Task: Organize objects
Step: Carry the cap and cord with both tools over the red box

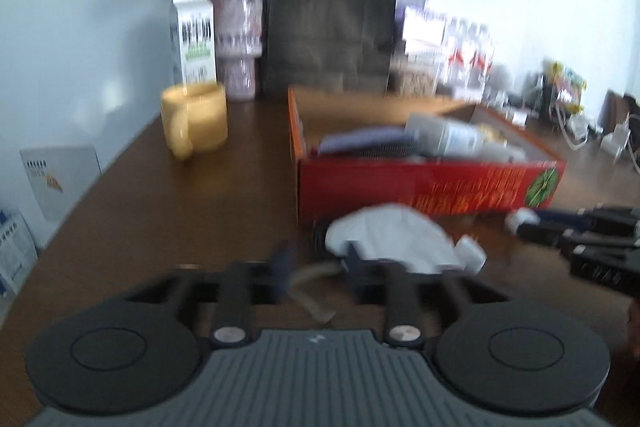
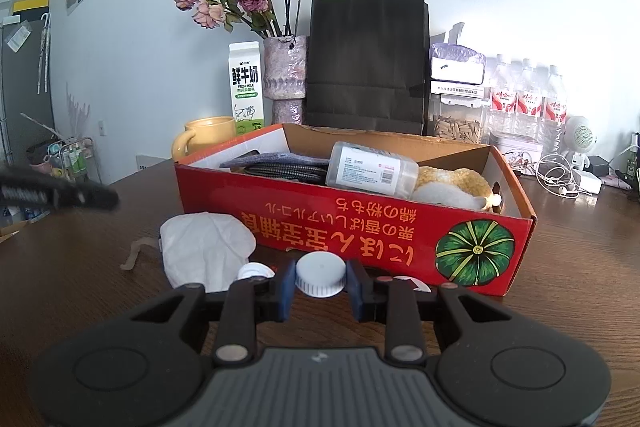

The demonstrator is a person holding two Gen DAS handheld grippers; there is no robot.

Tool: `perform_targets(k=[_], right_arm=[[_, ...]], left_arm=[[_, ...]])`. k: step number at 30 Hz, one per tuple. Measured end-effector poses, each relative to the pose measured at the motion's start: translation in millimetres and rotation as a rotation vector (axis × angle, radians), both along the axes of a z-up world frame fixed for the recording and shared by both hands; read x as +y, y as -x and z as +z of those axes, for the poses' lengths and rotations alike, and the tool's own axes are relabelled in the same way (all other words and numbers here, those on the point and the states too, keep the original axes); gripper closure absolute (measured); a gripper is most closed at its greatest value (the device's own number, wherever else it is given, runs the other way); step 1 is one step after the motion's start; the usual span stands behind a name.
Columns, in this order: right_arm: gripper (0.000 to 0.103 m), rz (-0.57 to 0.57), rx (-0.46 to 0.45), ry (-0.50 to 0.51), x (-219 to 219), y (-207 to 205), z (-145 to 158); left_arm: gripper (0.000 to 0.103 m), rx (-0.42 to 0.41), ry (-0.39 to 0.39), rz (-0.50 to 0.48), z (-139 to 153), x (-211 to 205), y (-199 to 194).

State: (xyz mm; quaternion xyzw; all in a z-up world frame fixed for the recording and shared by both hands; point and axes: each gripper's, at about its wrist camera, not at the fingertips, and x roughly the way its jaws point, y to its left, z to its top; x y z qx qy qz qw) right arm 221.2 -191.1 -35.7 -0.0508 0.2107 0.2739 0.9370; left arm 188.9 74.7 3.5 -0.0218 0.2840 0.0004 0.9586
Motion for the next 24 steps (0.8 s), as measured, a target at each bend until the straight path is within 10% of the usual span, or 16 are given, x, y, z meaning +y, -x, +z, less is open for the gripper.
perform_targets(k=[10, 15, 24], right_arm=[[0.076, 0.005, 0.005, -0.003, 0, 0, 0], [0.076, 0.005, 0.007, -0.003, -1, 0, 0], [0.076, 0.005, 0.007, -0.003, -1, 0, 0]], left_arm=[[0.048, 0.063, 0.02, 0.003, -36, 20, -23], [0.096, 0.048, 0.045, -0.052, -35, 21, -23], [0.099, -0.044, 0.041, -0.022, -15, 11, 1]])
